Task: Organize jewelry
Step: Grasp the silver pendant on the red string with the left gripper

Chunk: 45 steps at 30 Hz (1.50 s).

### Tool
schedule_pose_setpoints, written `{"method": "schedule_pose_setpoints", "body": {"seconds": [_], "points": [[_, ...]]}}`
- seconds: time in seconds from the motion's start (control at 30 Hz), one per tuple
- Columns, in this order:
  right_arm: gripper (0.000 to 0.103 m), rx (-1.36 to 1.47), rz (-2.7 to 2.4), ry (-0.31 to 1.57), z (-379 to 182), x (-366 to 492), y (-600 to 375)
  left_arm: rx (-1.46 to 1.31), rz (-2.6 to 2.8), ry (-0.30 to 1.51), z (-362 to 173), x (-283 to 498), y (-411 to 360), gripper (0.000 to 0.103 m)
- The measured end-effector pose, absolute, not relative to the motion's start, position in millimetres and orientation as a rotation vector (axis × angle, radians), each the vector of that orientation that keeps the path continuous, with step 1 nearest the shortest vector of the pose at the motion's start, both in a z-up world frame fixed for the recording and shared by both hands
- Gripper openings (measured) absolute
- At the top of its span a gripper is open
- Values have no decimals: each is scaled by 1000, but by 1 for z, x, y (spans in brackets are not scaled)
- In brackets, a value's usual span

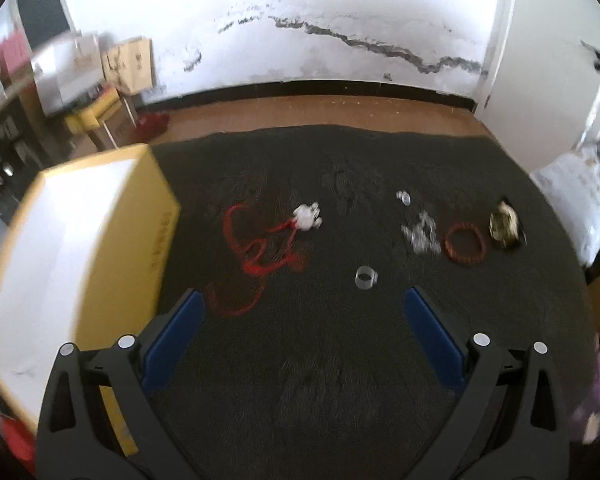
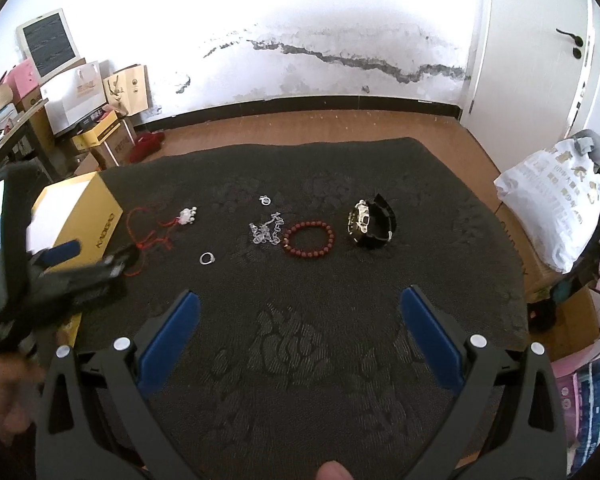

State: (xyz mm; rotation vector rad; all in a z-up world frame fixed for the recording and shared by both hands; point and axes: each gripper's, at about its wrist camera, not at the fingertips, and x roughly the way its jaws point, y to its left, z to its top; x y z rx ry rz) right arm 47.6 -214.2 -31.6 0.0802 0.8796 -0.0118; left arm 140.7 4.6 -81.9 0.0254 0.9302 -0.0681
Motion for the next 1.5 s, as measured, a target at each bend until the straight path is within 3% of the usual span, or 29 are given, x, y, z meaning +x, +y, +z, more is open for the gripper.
{"method": "schedule_pose_setpoints", "body": {"seconds": [0.37,0.77,0.83,1.1,1.5], "points": [[97,78,-5,921,-73,89,-219,91,19,993,-173,244,-7,98],[97,68,7,941,-94,97,-223,53,-8,965,-187,266,-6,98],[97,65,6,937,-95,97,-223,53,-13,962,-186,265,-6,94],[97,67,-5,940,-100,98,-232,103,-71,933,-179,255,-26,35],[97,68,4,912,-99,97,-242,143,-62,903,-161,238,-21,32]]}}
